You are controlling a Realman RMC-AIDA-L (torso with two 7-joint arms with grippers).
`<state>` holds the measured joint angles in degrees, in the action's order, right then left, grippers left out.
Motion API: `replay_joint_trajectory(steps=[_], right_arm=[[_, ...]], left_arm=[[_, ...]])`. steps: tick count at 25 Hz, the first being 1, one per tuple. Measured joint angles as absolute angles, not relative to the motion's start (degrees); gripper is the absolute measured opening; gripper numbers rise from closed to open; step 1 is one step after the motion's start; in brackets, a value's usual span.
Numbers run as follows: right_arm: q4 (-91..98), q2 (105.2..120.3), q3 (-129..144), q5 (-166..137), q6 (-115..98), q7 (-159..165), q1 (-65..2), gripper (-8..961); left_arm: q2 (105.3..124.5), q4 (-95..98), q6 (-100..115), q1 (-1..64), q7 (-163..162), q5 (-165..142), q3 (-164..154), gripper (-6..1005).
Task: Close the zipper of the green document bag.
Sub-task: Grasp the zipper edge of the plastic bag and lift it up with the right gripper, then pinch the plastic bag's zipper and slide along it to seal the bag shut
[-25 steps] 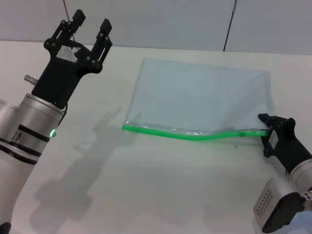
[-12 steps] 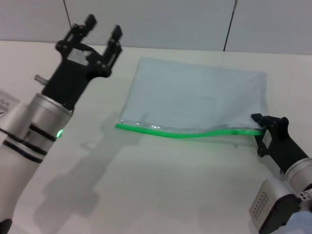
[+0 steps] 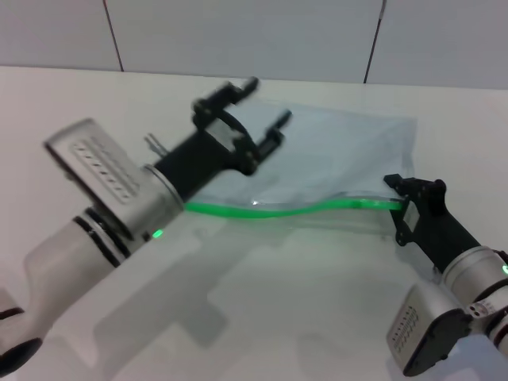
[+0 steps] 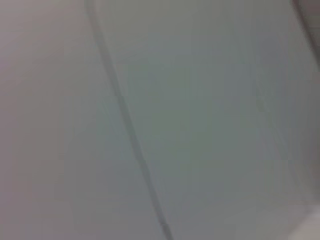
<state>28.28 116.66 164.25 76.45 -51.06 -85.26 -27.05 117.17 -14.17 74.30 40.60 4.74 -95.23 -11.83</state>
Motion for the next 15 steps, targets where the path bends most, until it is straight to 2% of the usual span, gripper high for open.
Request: replay_joint_trajectory(steps=[6, 15], right_arm=[[29.5, 116.59, 164.3, 76.5, -51.1, -85.0, -28.3, 44], [30.6, 116.54, 163.9, 76.8, -51.1, -84.8, -29.7, 43]], left_arm=[[117.26, -16.9, 68.6, 43.2, 12.4, -98.1, -16.1, 591], [117.37, -20.4, 64.2, 43.7, 24.8, -99.2, -16.6, 590]])
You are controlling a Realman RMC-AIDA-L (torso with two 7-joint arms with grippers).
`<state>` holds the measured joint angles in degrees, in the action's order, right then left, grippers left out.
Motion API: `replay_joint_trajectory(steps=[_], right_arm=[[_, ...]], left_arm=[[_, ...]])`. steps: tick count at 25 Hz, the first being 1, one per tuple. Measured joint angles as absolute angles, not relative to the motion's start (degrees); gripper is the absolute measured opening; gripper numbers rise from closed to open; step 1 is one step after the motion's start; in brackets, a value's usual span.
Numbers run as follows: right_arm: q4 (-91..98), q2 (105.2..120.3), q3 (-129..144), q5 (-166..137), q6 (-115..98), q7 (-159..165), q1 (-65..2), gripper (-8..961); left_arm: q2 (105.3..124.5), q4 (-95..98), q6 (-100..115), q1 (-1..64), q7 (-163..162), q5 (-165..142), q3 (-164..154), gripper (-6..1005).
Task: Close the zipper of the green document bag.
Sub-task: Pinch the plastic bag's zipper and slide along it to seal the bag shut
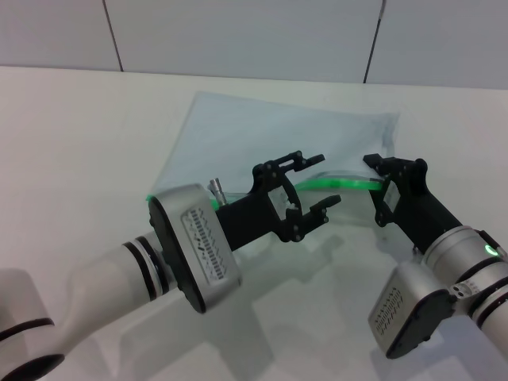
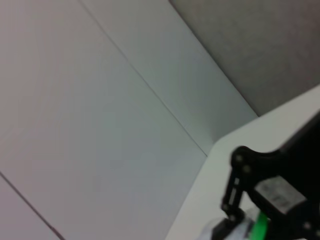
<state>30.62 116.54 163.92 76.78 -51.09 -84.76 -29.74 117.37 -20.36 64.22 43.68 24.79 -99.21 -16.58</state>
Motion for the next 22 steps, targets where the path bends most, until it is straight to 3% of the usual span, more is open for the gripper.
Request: replay_joint_trajectory(steps=[22], right_arm=[[33.1, 116.54, 164.8, 73.5, -51.7, -84.7, -29.7, 39]], left_arm=[[117.6, -21.4, 63.5, 41.6, 39.5, -98.5, -14.4, 574]])
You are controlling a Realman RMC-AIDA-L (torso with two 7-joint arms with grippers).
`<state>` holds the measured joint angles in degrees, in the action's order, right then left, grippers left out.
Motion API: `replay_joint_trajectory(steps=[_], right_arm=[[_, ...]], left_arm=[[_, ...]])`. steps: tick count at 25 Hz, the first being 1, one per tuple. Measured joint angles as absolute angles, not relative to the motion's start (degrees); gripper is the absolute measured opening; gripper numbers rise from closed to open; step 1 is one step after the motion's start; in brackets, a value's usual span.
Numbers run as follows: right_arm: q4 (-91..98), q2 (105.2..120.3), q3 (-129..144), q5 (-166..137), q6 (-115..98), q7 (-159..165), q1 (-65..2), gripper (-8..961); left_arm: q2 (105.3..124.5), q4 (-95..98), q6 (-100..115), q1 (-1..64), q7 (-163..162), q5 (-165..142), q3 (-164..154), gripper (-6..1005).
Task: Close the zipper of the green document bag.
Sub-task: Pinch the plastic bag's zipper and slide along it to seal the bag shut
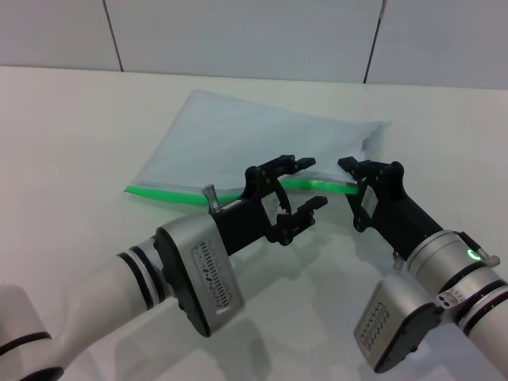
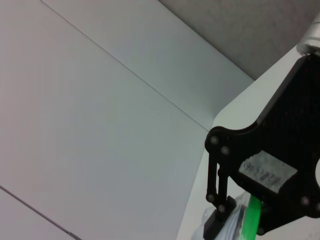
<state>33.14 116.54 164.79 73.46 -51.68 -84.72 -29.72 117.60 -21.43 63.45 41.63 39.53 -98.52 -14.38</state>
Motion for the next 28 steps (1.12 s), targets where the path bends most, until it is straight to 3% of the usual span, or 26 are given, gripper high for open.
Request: replay_joint_trajectory(steps=[11, 16, 28], right_arm=[[33.1, 116.54, 164.8, 73.4, -51.7, -84.7, -29.7, 38], [33.2, 116.54, 164.8, 72.9, -51.7, -84.7, -29.7, 37], [33.4, 116.54, 164.9, 71.4, -51.7, -84.7, -29.5, 35]], left_arm=[[117.6, -21.4, 63.5, 41.1, 43.3, -98.5, -13.7, 551], [117.6, -21.2, 63.5, 40.9, 45.1, -98.5, -13.6, 370], [117.6, -21.2, 63.4, 40.5, 48.0, -98.5, -13.4, 261]])
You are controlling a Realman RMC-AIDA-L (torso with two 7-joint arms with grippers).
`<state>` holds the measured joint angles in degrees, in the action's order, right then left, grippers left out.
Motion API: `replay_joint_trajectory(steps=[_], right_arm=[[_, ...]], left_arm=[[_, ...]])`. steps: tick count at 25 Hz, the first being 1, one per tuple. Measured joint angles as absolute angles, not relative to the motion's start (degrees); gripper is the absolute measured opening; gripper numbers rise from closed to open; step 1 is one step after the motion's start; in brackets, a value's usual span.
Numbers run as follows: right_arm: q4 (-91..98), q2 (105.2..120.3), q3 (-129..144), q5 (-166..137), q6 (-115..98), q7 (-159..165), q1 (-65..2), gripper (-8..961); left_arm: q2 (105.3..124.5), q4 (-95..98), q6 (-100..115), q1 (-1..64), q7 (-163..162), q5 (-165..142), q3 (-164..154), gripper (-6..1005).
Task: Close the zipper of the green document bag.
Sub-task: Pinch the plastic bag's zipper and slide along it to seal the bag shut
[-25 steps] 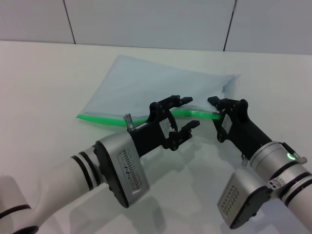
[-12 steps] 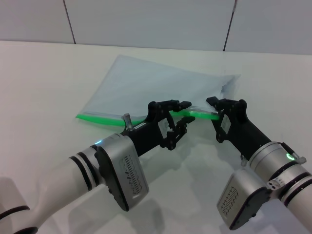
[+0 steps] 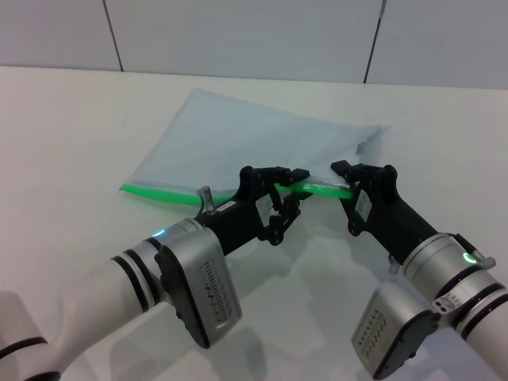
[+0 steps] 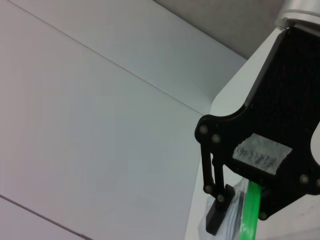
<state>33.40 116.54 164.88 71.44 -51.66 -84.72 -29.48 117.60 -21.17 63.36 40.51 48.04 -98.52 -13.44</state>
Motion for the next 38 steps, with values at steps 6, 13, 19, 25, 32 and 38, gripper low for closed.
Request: replay_joint_trajectory(steps=[6, 13, 19, 25, 32, 38], right_arm=[[33.3, 116.54, 164.9, 71.4, -51.4, -84.7, -29.4, 34], [33.3, 116.54, 164.9, 71.4, -51.3, -84.7, -29.4, 33], [33.0, 116.54, 164.9, 71.4, -51.3, -84.7, -29.4, 32], [32.9, 116.53, 164.9, 71.5, -51.3, -84.7, -29.4, 31], [32.8, 116.4, 164.8, 71.6, -51.5, -84.5, -29.4, 30], [31.4, 116.3, 164.8, 71.7, -51.7, -81.9, -29.5, 29]], left_arm=[[117.65, -21.4, 63.4, 40.5, 49.3, -98.5, -13.4, 230], [117.68, -21.4, 63.3, 40.5, 49.3, -98.5, -13.4, 191], [117.69, -21.4, 61.7, 40.7, 49.3, -98.5, -13.4, 149], [117.69, -21.4, 61.3, 40.9, 49.3, -98.5, -13.4, 73], [117.69, -21.4, 61.7, 40.7, 49.3, -98.5, -13.2, 74], [117.69, -21.5, 61.7, 39.9, 51.1, -98.5, -11.5, 76]])
